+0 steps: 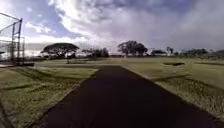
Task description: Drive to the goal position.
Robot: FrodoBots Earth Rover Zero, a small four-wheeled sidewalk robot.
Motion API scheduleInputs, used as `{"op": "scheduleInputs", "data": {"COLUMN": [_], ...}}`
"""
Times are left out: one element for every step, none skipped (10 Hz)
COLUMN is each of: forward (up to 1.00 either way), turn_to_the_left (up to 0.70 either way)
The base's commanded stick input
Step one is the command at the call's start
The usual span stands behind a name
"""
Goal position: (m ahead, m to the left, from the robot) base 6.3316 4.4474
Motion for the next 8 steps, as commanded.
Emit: {"op": "scheduleInputs", "data": {"forward": [0.7, 0.7, 0.7, 0.7, 0.7, 0.7, 0.7, 0.7], "turn_to_the_left": [0.0, 0.0, 0.0, 0.0, 0.0, 0.0, 0.0, 0.0]}}
